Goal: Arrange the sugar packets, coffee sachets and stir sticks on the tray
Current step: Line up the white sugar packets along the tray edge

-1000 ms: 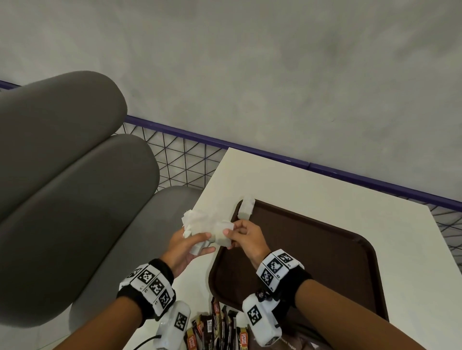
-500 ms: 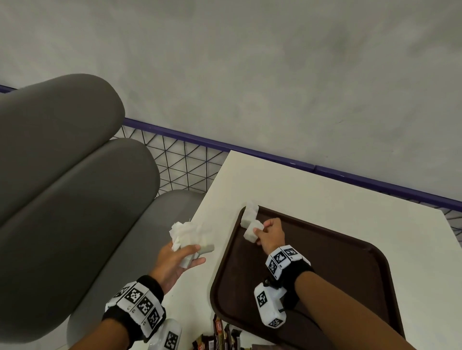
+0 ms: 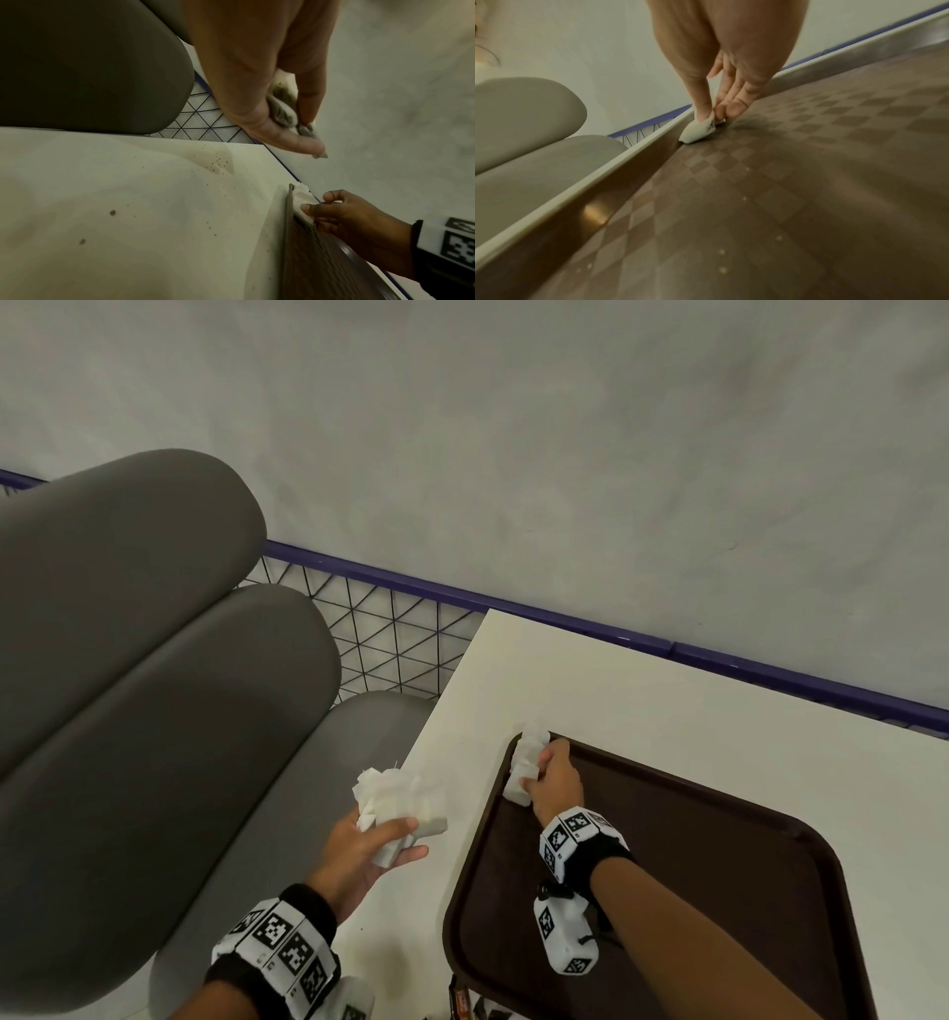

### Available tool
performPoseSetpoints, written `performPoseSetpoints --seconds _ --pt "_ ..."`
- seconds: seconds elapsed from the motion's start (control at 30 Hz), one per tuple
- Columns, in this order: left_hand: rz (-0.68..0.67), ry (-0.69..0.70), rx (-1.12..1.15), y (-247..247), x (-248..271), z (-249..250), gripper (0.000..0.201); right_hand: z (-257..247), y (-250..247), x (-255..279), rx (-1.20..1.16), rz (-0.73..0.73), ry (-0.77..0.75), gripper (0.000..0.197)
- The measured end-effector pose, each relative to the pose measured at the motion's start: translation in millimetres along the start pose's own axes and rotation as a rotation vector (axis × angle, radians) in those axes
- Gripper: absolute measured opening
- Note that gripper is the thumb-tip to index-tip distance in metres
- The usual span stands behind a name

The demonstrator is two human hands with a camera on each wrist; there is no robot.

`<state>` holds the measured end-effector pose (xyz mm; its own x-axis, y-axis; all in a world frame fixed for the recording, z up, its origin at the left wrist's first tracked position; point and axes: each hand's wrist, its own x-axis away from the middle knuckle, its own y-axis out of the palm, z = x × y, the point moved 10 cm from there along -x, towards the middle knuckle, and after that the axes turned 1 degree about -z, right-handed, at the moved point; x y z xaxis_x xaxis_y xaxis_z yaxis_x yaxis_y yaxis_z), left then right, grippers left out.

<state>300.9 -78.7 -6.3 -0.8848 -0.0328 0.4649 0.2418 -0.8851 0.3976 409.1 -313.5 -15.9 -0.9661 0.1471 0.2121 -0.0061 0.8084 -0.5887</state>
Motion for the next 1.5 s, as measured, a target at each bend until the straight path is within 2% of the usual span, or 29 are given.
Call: performPoseSetpoints --seconds 0.13,0.23,0.37,0.47,0.6,0.77,1.0,1.2,1.4,1.5 --pt "-0.017 -0.003 -0.019 3.8 0.5 -0.3 0.049 -2.6 -1.9 0.9 -0.020 0.026 -0.039 0.036" --pt "-0.030 -0.001 -0.011 5.6 0.7 -1.1 0.047 -4.5 -1.7 3.3 -0.053 0.034 -0.055 0.036" --pt "-0.056 -0.005 -0.013 10.9 1.8 -2.6 0.038 -10.5 -9.2 13.5 0.001 0.051 -0.102 0.027" --pt "-0.071 -0.010 -0.031 14.0 2.8 -3.2 0.047 -18.7 -8.6 25.1 -0.021 0.034 -0.175 0.020" --pt "-0.083 0.004 -0.019 19.5 5.3 -1.5 0.044 -28.6 7.5 45.5 -0.188 -0.117 -0.167 0.027" --pt "-0.097 0.024 -0.031 29.8 11.0 2.9 0.034 -44.8 25.5 73.9 -0.408 -0.298 -0.129 0.022" --pt "-0.128 0.016 -0.030 37.2 19.5 2.6 0.033 -59.0 32.3 94.5 -0.494 -0.368 -0.185 0.021" --pt "-0.155 -0.044 0.013 43.0 19.3 -3.3 0.035 -50.9 22.9 91.1 -0.467 -0.294 -0.186 0.025" --pt "-0.151 -0.084 0.135 34.0 15.6 -3.6 0.030 -7.8 -9.7 68.1 -0.369 -0.029 -0.065 0.018" --pt "-0.116 -0.073 0.121 23.5 13.0 -3.0 0.033 11.8 -15.8 57.7 -0.291 0.045 -0.008 0.019"
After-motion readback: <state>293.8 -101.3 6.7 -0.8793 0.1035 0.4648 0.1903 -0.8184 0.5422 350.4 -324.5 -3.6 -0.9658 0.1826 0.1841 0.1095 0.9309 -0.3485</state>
